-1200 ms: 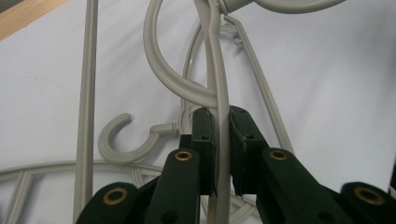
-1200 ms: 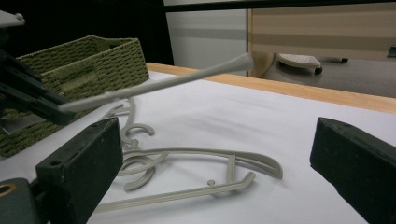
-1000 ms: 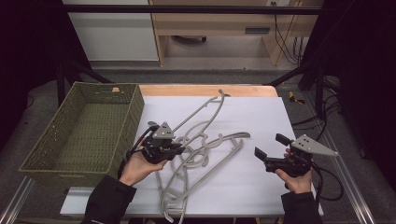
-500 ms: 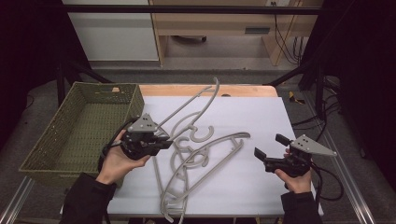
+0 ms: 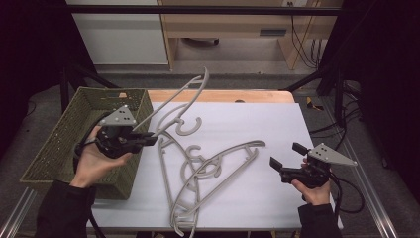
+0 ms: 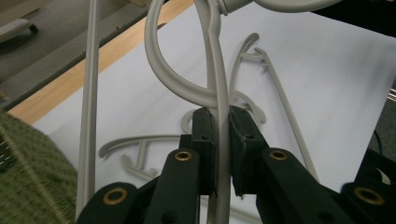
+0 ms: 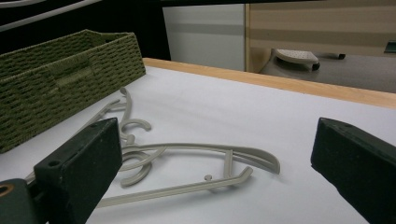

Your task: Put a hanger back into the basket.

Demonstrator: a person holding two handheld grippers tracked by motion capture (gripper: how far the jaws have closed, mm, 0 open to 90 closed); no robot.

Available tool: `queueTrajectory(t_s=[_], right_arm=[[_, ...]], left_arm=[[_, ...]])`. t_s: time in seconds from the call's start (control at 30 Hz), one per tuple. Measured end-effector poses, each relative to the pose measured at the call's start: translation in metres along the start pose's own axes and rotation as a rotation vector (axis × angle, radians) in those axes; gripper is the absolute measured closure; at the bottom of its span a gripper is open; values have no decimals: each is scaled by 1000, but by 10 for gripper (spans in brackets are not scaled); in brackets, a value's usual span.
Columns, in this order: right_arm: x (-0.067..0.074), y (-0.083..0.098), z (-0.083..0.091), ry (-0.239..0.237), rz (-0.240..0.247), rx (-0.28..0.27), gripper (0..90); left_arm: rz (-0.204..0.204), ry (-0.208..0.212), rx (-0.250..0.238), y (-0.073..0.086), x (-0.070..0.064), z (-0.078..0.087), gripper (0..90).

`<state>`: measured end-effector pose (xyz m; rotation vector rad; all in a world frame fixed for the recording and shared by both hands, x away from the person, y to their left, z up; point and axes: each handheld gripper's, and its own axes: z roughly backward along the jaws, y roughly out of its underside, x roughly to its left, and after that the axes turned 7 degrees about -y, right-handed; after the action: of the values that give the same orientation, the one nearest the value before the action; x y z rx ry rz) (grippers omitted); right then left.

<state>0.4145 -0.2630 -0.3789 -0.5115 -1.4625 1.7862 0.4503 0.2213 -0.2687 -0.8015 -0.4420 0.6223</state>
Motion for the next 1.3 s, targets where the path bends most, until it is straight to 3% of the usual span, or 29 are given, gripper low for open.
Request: queueTrajectory(t_s=[0.27, 0.5, 1.17, 1.3], right_arm=[[0, 0, -1, 3, -1, 3, 23], [0, 0, -1, 3, -1, 4, 23], [-1, 2, -4, 5, -2, 18, 23], [-1, 3, -4, 3, -3, 20, 23]], left_arm=[[49, -38, -11, 11, 31, 21, 813], [65, -61, -4, 25, 49, 33, 813], [142, -132, 73, 95, 106, 52, 813], [162, -130, 70, 109, 116, 54, 813]])
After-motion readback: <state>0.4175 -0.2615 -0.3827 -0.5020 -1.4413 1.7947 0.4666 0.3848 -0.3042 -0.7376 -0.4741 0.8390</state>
